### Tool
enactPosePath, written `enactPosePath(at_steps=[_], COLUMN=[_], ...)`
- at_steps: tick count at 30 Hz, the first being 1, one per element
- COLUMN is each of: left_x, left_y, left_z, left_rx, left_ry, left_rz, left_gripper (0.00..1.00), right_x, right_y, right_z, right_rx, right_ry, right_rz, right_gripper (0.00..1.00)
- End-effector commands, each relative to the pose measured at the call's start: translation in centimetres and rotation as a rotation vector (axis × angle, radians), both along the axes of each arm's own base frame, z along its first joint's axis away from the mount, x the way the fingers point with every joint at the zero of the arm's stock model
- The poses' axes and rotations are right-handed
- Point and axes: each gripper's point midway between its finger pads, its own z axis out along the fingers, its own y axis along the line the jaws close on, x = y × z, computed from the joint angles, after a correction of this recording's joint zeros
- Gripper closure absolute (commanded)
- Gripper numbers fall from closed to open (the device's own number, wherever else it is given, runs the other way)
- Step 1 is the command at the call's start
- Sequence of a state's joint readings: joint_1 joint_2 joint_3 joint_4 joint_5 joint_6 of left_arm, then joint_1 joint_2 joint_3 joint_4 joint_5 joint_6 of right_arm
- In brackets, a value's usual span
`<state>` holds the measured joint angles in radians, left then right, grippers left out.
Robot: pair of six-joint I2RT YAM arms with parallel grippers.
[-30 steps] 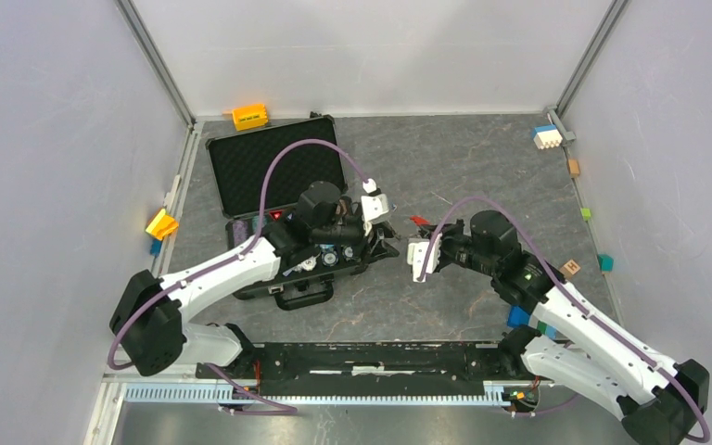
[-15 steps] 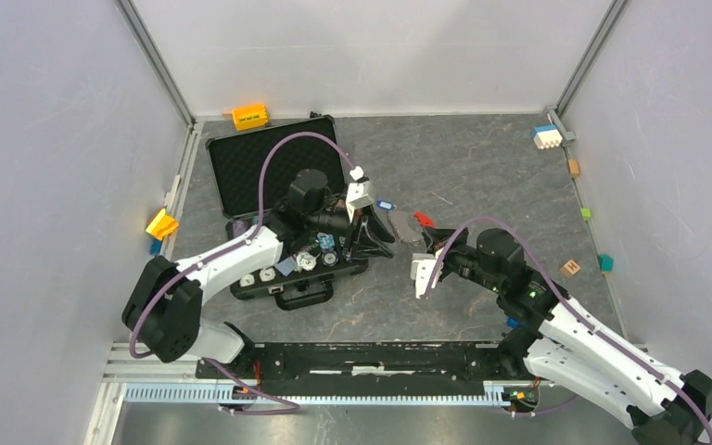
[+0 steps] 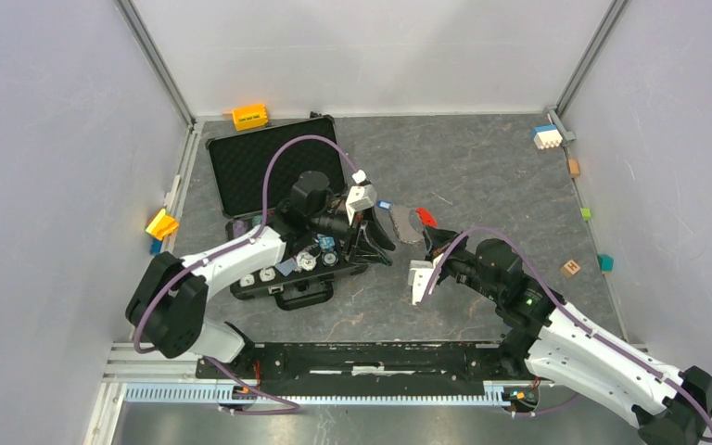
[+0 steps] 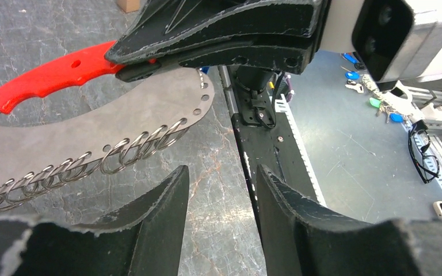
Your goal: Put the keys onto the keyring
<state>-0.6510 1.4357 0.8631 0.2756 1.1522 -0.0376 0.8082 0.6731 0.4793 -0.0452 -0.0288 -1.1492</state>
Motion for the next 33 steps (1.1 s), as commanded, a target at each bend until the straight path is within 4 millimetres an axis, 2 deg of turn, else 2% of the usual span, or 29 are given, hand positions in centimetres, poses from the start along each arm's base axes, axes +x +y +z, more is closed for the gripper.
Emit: enactPosePath(at_steps=[1,21,26,33], left_x=[0.9,1.0,1.3,2.3], left_y=[-0.5,-1.8,-2.0,-1.6], left_z=[0.0,2.4,2.6,1.3], left_rx=[-0.004,-0.117,-0.122,-0.092], left_ry=[-0.008,0.064,0.061,0.035], left_rz=[0.025,-0.027,-0.011,0.046], left_gripper=[0.45,0.46,0.46,0.42], right_x=[0.2,0.3,0.3,0.2], right_y=[0.3,0.5,0.4,0.3], right_z=[2.9,2.3,2.2,2.5], right_rx=[0.069,0.063,0.061,0.063], right_ry=[-0.075,-0.052,-0.05,-0.056], right_rz=[0.002,0.002,-0.001,-0.003], right_gripper=[1.0,1.0,1.0,1.0])
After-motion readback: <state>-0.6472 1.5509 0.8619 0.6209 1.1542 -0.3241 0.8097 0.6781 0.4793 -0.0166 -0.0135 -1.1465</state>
